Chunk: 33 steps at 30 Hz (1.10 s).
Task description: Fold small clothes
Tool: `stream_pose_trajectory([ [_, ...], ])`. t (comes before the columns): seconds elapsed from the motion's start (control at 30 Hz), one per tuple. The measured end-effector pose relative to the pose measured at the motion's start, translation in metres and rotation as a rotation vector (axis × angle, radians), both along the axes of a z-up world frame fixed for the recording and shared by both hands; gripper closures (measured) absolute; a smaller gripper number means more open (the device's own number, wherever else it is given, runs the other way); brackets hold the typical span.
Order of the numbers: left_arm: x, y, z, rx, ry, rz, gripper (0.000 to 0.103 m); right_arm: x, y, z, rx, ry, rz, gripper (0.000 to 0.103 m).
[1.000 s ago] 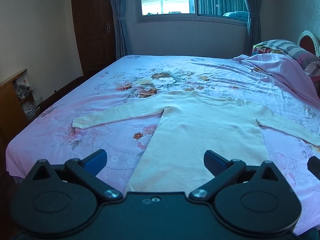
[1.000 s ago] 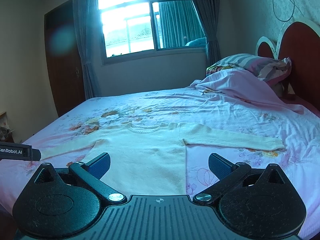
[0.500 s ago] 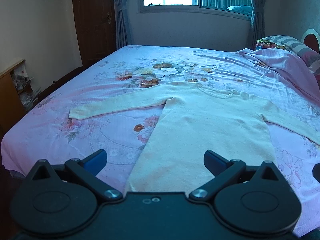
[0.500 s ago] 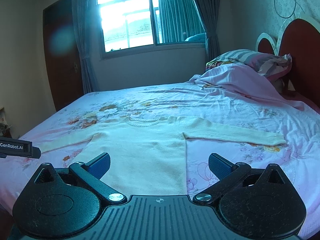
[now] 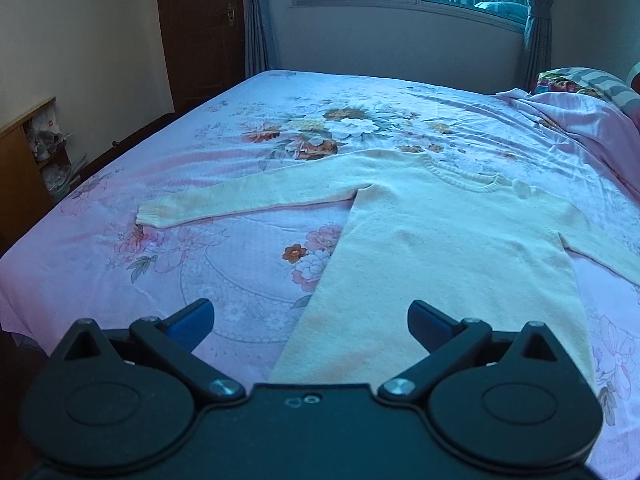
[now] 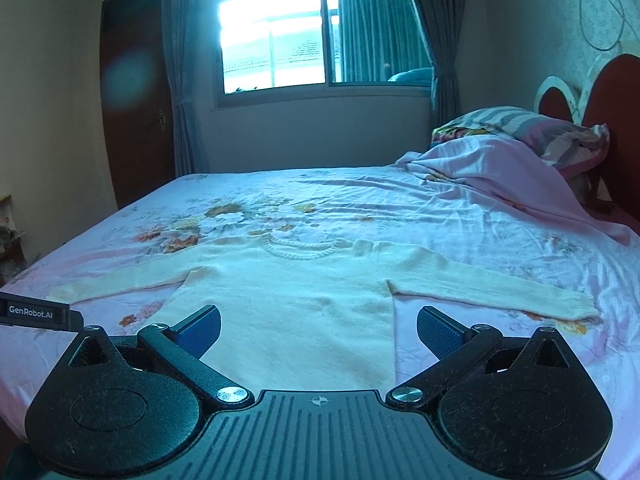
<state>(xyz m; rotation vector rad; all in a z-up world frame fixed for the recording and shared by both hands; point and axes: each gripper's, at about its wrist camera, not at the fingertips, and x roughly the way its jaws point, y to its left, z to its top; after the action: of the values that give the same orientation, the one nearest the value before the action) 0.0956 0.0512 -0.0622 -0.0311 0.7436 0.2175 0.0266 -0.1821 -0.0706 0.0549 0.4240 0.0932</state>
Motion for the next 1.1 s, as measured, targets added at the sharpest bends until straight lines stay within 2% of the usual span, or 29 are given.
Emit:
stream_pose_trajectory([
  [0.5,0.069,0.055,-0.017,-0.011,0.018,0.108,0.002,0.088,0.033,-0.01,0.013,0.034,0.015,0.0],
  [0.6,0.084,0.064,-0.022,-0.021,0.026,0.119,0.005,0.104,0.037,-0.014,0.012,0.046,0.015,0.0],
  [0.77,0.109,0.085,-0.036,-0.069,0.068,0.141,0.014,0.131,0.049,-0.022,0.005,0.062,0.019,0.0],
  [1.1,0.154,0.154,-0.073,-0.199,0.143,0.291,0.015,0.184,0.081,-0.048,-0.02,0.103,0.064,0.0],
])
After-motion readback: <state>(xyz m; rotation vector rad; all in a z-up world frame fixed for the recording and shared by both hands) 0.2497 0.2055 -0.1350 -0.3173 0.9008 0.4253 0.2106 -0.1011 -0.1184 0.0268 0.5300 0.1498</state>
